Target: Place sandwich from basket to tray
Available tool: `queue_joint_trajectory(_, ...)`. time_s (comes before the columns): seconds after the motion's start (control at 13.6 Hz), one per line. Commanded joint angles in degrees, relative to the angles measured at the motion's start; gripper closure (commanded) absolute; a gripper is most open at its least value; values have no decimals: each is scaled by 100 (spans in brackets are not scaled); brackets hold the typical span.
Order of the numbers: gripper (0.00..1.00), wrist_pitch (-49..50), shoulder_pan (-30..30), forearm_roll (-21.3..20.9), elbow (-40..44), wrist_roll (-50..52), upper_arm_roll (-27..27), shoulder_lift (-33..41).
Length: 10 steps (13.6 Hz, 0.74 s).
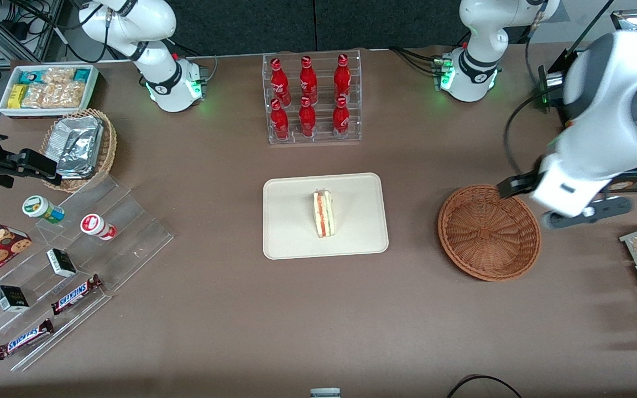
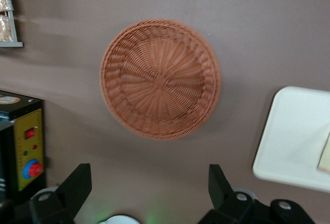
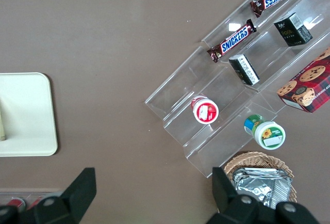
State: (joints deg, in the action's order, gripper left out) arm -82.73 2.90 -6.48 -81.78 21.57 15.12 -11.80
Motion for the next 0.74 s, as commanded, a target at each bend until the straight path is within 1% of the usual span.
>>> queue_joint_trajectory(0.0, 0, 81, -61, 419, -373, -923, -588, 502)
queue_joint_trajectory(0.22, 0, 213, -132, 481, -602, -1601, -983, 863)
queue_joint_trajectory(0.37, 0, 239, -141, 630, -760, -2058, -1204, 1056)
queue_joint_trajectory(0.52, 0, 248, -149, 639, -866, -2322, -1345, 1189)
queue_joint_trajectory(0.66, 0, 248, -149, 639, -814, -2315, -1354, 1137)
